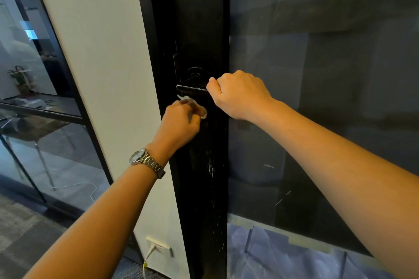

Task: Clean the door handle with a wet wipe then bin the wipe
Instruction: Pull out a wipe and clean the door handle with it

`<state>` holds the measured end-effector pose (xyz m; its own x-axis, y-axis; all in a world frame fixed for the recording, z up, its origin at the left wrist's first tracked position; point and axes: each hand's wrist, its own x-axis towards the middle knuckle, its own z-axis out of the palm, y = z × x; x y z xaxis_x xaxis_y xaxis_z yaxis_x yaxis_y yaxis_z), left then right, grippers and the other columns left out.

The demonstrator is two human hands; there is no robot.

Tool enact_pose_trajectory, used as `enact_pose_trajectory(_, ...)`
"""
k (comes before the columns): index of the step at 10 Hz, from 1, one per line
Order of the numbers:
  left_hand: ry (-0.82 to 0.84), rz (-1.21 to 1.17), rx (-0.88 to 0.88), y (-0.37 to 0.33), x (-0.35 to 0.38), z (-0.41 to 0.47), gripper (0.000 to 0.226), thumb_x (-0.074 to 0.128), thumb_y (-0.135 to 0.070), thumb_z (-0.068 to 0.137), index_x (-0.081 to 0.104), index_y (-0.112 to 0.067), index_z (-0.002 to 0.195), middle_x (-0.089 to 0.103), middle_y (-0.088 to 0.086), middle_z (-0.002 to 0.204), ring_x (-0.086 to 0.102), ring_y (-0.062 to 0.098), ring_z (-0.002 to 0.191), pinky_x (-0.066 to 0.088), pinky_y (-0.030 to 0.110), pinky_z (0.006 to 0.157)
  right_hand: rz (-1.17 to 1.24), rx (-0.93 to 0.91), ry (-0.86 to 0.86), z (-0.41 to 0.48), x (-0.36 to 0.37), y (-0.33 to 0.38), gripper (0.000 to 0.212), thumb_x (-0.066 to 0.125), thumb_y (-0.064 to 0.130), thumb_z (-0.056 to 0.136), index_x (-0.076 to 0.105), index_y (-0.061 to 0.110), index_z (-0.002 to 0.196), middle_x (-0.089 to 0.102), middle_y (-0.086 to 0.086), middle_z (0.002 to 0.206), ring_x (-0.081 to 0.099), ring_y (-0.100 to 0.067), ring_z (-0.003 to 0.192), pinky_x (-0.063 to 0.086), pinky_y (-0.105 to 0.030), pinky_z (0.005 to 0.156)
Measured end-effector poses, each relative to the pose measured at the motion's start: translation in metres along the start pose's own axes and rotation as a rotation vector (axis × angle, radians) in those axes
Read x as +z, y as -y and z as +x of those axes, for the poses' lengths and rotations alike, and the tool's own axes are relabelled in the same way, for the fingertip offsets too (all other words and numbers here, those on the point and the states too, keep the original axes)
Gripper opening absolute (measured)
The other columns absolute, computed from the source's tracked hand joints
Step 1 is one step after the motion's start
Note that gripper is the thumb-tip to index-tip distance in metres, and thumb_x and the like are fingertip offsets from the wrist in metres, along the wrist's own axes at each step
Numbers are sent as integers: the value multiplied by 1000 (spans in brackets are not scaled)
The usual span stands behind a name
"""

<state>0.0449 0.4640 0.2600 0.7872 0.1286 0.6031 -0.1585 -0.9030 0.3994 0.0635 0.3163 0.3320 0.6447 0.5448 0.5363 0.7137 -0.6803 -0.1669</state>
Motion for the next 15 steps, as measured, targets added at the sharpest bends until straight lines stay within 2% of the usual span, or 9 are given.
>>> enact_pose_trajectory(3, -83, -80, -178, 7, 3, 2, 28, 41, -7, 91, 62, -4, 110, 62, 6, 99, 46, 3, 61, 36, -6, 55, 6, 0, 1, 0, -2, 1, 59, 25, 32, 102, 35, 15, 47, 39, 1, 48, 37, -11, 45, 21, -24, 45)
enact_pose_trajectory(6, -64, -135, -219, 7, 3, 2, 32, 40, -7, 92, 59, -9, 118, 63, 8, 117, 50, 2, 79, 37, 2, 67, 9, -7, -6, 3, 0, -2, 59, 26, 32, 101, 36, 14, 47, 39, 1, 47, 38, -13, 45, 23, -25, 46)
enact_pose_trajectory(7, -44, -71, -120, 1, 3, 4, 28, 42, -5, 90, 62, -4, 110, 63, 11, 113, 52, 5, 67, 40, 0, 54, 10, -3, -5, 2, 0, -1, 58, 26, 32, 102, 36, 15, 47, 39, 1, 48, 37, -12, 45, 22, -25, 45)
enact_pose_trajectory(8, 13, -9, -15, 4, 3, 1, 28, 44, -7, 90, 65, -5, 108, 59, 9, 121, 59, 17, 90, 36, -1, 65, 9, 0, -7, 1, 0, 0, 58, 26, 32, 102, 37, 15, 48, 40, 1, 49, 38, -11, 46, 22, -25, 45)
enact_pose_trajectory(9, -50, -27, -96, 5, 2, 2, 27, 43, -4, 89, 62, -5, 109, 63, 10, 114, 53, 5, 75, 39, -3, 58, 7, -1, -8, 2, 0, 0, 58, 26, 32, 102, 37, 15, 47, 40, 1, 49, 38, -11, 46, 23, -24, 45)
enact_pose_trajectory(11, 115, 37, 62, -9, -3, 0, 29, 44, -8, 90, 65, -10, 110, 59, 7, 116, 59, 19, 88, 36, 0, 62, 16, 1, -8, 1, 1, 0, 58, 26, 32, 102, 38, 15, 48, 41, 1, 49, 39, -11, 46, 23, -25, 45)
enact_pose_trajectory(12, 108, -24, -4, -1, -20, -2, 31, 42, -11, 93, 64, -15, 113, 65, 8, 104, 58, 7, 72, 40, 2, 56, 11, -2, -7, 1, 1, -1, 58, 25, 32, 101, 38, 14, 48, 41, 1, 49, 39, -13, 46, 22, -25, 46)
enact_pose_trajectory(13, 102, 6, -73, 10, -27, 1, 32, 42, -9, 92, 66, -17, 112, 65, 9, 106, 57, 14, 82, 38, 11, 64, 14, 1, -7, 2, 1, -2, 58, 26, 31, 101, 36, 13, 47, 40, 0, 49, 38, -15, 47, 23, -26, 46)
enact_pose_trajectory(15, 20, 28, -30, 0, -9, -8, 23, 53, -13, 89, 68, -11, 107, 64, 7, 112, 50, 8, 90, 32, 3, 66, 7, 5, -14, 1, 2, -2, 58, 26, 32, 101, 36, 14, 48, 41, 0, 49, 38, -13, 47, 22, -25, 46)
